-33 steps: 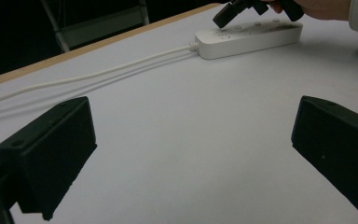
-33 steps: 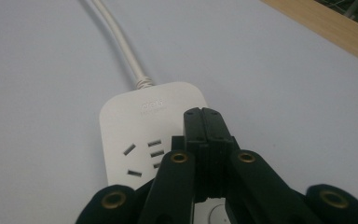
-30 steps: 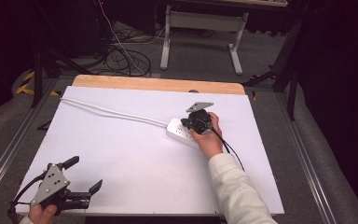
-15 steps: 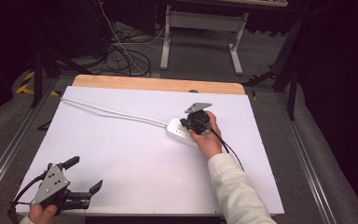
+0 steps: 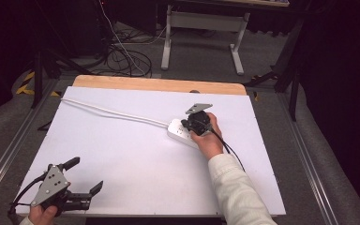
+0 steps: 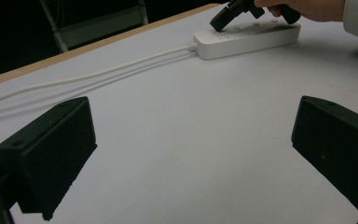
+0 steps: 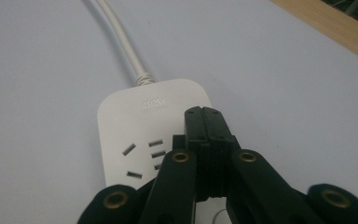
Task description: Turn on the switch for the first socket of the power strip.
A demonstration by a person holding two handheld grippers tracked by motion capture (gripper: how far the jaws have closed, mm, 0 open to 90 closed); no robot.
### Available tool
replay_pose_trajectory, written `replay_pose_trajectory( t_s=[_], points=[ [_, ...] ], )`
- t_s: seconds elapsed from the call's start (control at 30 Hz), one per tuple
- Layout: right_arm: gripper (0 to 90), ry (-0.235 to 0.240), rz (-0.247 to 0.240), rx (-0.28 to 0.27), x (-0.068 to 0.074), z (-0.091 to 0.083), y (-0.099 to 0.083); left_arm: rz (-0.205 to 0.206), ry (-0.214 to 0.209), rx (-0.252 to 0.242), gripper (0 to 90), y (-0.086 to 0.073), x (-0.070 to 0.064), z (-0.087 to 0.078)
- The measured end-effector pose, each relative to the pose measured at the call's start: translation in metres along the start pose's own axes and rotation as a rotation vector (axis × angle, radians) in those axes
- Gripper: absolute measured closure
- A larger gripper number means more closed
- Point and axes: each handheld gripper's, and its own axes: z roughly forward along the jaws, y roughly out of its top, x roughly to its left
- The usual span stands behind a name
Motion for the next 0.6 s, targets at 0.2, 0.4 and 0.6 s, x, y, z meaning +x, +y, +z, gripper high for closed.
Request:
replay_pose_trajectory(
  t_s=[0.2,0.4,0.6],
  points=[
    [90.0,0.005,0.008,0.001,-0.0006,0.0004,-0.0002,0.001,-0.002,-0.001,0.2,0.0001,0.0000,-0.0001],
    [90.0,-0.025,-0.021,0.023,0.0038,0.0013,0.0024,0.002,-0.002,-0.001,0.3,0.0002,-0.0001,0.0002],
    [90.0,-0.002,0.017,0.019,0.0004,0.0015,0.0015,0.006,-0.002,-0.002,0.2,0.0003,0.0001,0.0001]
  ],
)
